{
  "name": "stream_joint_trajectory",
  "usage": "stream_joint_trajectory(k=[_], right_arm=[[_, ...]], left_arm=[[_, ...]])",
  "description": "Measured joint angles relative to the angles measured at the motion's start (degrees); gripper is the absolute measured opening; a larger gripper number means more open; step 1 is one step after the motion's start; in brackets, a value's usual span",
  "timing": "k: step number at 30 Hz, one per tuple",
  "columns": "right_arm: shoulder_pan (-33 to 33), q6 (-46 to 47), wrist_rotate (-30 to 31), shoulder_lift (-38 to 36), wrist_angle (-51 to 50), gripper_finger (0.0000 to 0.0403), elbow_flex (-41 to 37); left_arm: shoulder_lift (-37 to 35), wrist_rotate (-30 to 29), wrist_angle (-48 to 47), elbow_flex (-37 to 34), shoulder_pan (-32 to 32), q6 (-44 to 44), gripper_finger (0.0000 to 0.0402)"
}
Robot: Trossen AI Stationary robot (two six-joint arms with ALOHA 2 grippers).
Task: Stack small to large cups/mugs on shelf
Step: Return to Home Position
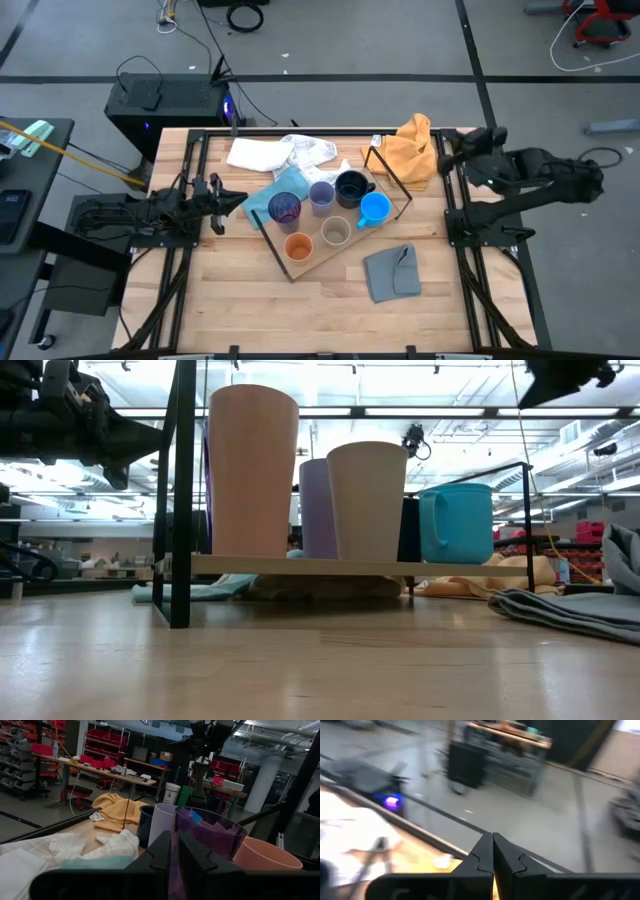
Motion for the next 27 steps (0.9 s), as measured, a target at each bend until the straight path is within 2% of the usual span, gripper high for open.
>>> stream_joint_trajectory(k=[8, 11, 15, 19, 22, 27], right_arm=[[11.84, 3.36, 2.5, -6.64, 5.55, 0.0007, -4.97], [15.53, -0.72, 1.93, -8.63, 12.24, 0.0007, -7.04], [19.24, -10.18, -1.83, -11.18, 21.75, 0.0005, -9.08], [20.63, -20.66, -11.31, -14.81, 30.9, 0.0005, -9.24], [20.3, -26.83, -21.45, -17.7, 36.92, 0.0006, -9.24], [19.71, -27.35, -36.25, -20.99, 39.03, 0.0005, -9.29]], left_arm=[[0.0, 0.0, -0.02, 0.0, 0.0, 0.12, 0.0033], [0.0, 0.0, -0.02, 0.0, 0.0, 0.0, 0.0028], [0.0, 0.0, -0.02, 0.0, 0.0, -0.07, 0.003], [0.02, 0.0, -0.02, 0.0, -0.02, -0.76, 0.0037], [0.02, 0.0, -0.02, 0.0, 0.0, -1.81, 0.004], [0.02, 0.0, -0.02, 0.0, 0.0, -2.03, 0.0038]])
